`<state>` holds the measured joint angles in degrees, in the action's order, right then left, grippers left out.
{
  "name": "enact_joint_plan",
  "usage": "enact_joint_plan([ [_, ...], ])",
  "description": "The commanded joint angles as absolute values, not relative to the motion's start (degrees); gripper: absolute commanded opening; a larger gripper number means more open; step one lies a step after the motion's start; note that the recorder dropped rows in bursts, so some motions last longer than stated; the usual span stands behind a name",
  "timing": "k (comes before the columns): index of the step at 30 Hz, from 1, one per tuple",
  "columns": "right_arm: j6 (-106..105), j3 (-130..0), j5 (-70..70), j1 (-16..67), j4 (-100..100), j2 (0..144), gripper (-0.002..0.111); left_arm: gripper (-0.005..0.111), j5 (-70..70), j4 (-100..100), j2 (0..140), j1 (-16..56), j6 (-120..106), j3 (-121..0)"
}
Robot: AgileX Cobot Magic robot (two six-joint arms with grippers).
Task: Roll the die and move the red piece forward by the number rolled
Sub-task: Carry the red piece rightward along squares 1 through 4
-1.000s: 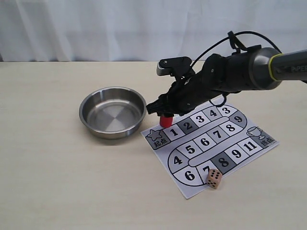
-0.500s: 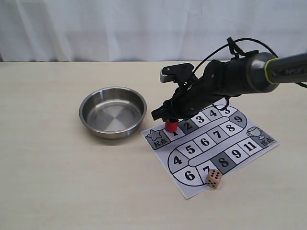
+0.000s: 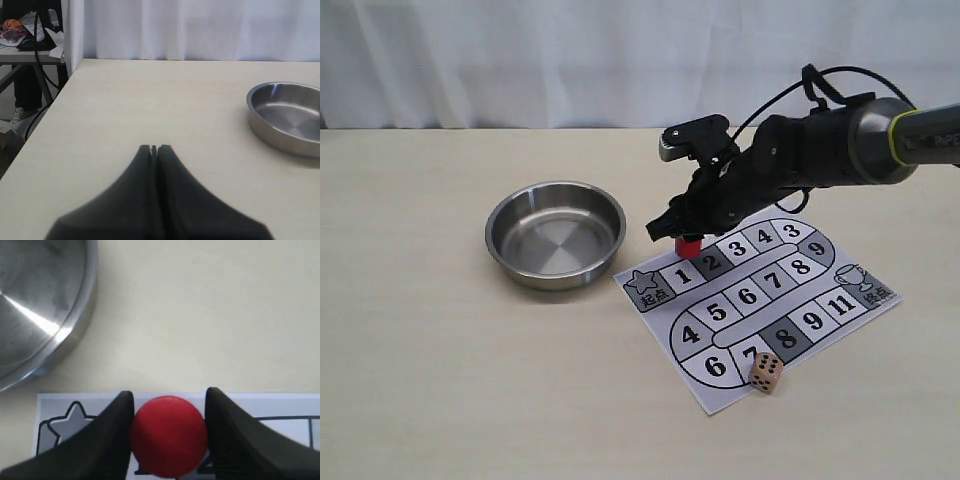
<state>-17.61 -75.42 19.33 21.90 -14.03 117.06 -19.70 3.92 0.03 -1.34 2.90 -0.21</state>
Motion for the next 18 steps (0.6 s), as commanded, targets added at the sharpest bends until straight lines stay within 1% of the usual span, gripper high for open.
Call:
enact_joint_plan([
  [1, -12.38, -75.30, 19.45, 19.49, -13.16, 116.31, 0.004, 0.000, -18.94, 3.91, 0.00, -1.36, 3.26, 0.00],
  [7, -10.58, -75.11, 22.93, 18.49, -13.16, 116.62, 0.004, 0.000, -18.94, 3.91, 0.00, -1.36, 3.26, 0.00],
  [13, -10.58, -75.11, 24.03, 18.60, -13.16, 120.69, 0.004, 0.000, -18.94, 3.91, 0.00, -1.36, 3.26, 0.00],
  [18, -10.69, -75.11, 24.51, 18.47, -7.45, 120.08, 0.004, 0.000, -18.94, 3.91, 0.00, -1.36, 3.26, 0.00],
])
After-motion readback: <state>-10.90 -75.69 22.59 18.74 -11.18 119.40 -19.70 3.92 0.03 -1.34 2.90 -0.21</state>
